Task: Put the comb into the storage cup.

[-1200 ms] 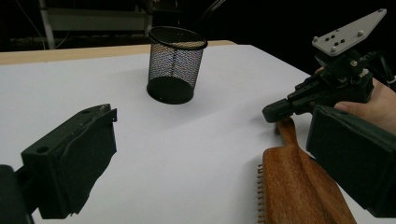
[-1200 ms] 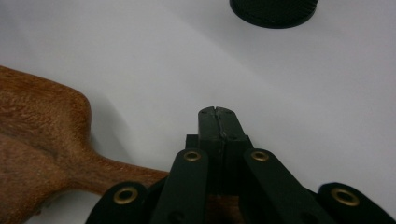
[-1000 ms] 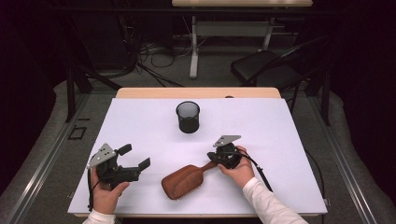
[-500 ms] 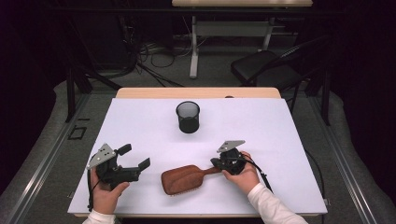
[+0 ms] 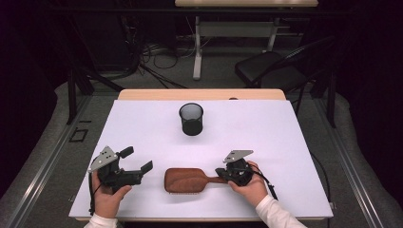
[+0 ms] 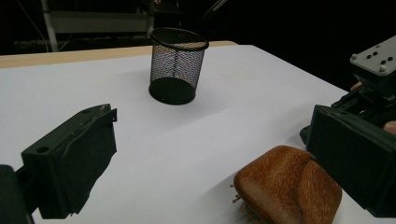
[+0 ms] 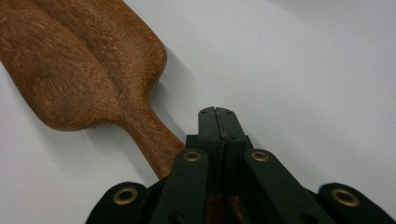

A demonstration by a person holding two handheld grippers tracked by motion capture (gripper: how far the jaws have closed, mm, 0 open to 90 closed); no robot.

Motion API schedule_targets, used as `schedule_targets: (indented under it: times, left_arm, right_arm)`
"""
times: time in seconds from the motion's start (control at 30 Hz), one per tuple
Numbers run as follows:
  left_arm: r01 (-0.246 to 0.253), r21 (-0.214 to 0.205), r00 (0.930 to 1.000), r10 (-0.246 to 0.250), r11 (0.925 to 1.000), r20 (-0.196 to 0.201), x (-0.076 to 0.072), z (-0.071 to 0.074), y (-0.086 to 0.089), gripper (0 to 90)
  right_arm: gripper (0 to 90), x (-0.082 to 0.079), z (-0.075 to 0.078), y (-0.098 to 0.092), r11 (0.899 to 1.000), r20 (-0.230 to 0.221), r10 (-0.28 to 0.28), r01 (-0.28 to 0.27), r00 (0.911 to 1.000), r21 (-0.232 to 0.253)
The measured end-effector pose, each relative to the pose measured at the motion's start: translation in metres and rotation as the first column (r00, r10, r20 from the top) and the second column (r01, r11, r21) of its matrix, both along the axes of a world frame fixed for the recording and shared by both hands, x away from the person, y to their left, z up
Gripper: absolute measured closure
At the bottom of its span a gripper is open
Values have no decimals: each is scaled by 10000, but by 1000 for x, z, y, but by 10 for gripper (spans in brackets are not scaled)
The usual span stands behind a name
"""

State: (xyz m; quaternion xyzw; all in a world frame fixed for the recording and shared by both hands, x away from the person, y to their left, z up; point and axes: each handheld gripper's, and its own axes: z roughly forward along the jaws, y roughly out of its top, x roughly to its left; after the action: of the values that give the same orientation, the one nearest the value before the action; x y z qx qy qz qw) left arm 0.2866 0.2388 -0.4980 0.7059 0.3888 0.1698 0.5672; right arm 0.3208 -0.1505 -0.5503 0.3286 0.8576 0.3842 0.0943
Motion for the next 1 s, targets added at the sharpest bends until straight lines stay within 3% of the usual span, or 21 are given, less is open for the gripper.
schedule_targets:
  times: [1.0]
  left_arm:
    - [15,90,10000,-16,10000,49,-1,0,-1,16]
  right_arm:
    - [900,-30,-3,-5,9993,-658,190,-167,9977,341]
